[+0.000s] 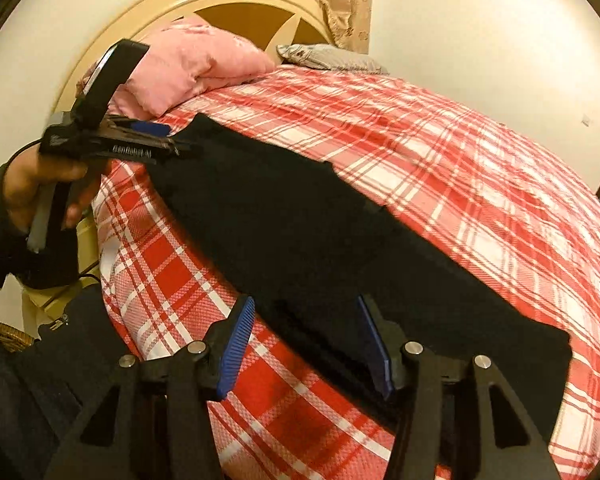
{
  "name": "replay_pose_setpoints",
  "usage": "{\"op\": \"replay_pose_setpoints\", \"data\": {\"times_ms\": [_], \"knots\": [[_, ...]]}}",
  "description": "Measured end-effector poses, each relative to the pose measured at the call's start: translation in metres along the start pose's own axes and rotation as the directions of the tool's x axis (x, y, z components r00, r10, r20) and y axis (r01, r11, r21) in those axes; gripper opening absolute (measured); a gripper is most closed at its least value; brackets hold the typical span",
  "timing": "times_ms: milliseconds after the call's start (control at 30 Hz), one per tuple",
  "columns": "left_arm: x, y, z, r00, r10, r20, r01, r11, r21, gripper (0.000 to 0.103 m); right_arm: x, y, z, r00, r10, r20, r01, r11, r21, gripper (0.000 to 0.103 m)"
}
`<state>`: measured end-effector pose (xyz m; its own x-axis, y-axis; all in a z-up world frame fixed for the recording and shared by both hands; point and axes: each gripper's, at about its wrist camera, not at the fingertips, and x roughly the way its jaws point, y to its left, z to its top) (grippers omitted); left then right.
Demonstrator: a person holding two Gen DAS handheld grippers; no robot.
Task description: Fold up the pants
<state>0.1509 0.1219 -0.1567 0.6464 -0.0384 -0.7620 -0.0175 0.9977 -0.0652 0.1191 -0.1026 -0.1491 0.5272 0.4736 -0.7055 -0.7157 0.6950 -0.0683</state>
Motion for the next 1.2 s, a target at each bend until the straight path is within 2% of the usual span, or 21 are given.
{"op": "replay_pose_setpoints", "data": {"times_ms": [67, 167, 233, 300, 367, 467, 600, 867, 967, 1000, 1200], "knots": [[-0.005, 0.012, 0.003, 0.999, 0.041, 0.033, -0.042, 0.999, 0.013, 0.087, -0.002, -0.002, -0.001, 1.000, -0.002, 0.004, 0.002, 1.000, 0.006, 0.054], [-0.012, 0.039, 0.009, 0.987, 0.129, 0.095, -0.130, 0.992, 0.005, 0.087, -0.005, -0.001, -0.004, 1.000, -0.008, 0.015, 0.008, 1.000, 0.014, 0.054], [-0.010, 0.070, 0.013, 0.979, 0.179, 0.097, -0.176, 0.983, -0.046, 0.084, -0.003, 0.000, -0.007, 1.000, -0.011, 0.010, 0.011, 1.000, 0.012, 0.054], [-0.006, 0.102, 0.016, 0.978, 0.189, 0.083, -0.180, 0.977, -0.111, 0.080, -0.001, 0.004, -0.009, 1.000, -0.015, 0.005, 0.015, 1.000, 0.003, 0.054], [0.000, 0.123, 0.017, 0.982, 0.174, 0.071, -0.162, 0.975, -0.153, 0.080, 0.000, 0.007, -0.011, 1.000, -0.016, 0.004, 0.016, 1.000, -0.008, 0.054], [0.015, 0.144, 0.015, 0.994, 0.103, 0.037, -0.093, 0.973, -0.209, 0.080, -0.001, 0.012, -0.012, 1.000, -0.025, 0.003, 0.025, 0.999, -0.028, 0.054], [0.031, 0.147, 0.007, 1.000, 0.008, 0.014, -0.004, 0.966, -0.258, 0.068, -0.003, 0.012, -0.013, 1.000, -0.025, 0.009, 0.025, 0.999, -0.022, 0.054], [0.043, 0.140, 0.016, 1.000, 0.012, 0.019, -0.008, 0.982, -0.186, 0.067, -0.008, 0.006, -0.013, 0.999, -0.034, 0.033, 0.034, 0.999, 0.005, 0.054], [0.037, 0.137, 0.018, 1.000, 0.012, -0.001, -0.012, 0.986, -0.166, 0.047, -0.009, 0.002, -0.013, 0.999, -0.037, 0.036, 0.036, 0.999, 0.018, 0.054], [0.034, 0.135, 0.019, 1.000, -0.002, 0.001, 0.002, 0.988, -0.156, 0.035, -0.010, 0.002, -0.012, 0.999, -0.039, 0.037, 0.038, 0.999, 0.019, 0.054], [0.027, 0.128, 0.023, 1.000, -0.003, 0.001, 0.003, 0.989, -0.149, 0.026, -0.012, -0.006, -0.012, 0.998, -0.048, 0.042, 0.046, 0.998, 0.050, 0.054]]}}
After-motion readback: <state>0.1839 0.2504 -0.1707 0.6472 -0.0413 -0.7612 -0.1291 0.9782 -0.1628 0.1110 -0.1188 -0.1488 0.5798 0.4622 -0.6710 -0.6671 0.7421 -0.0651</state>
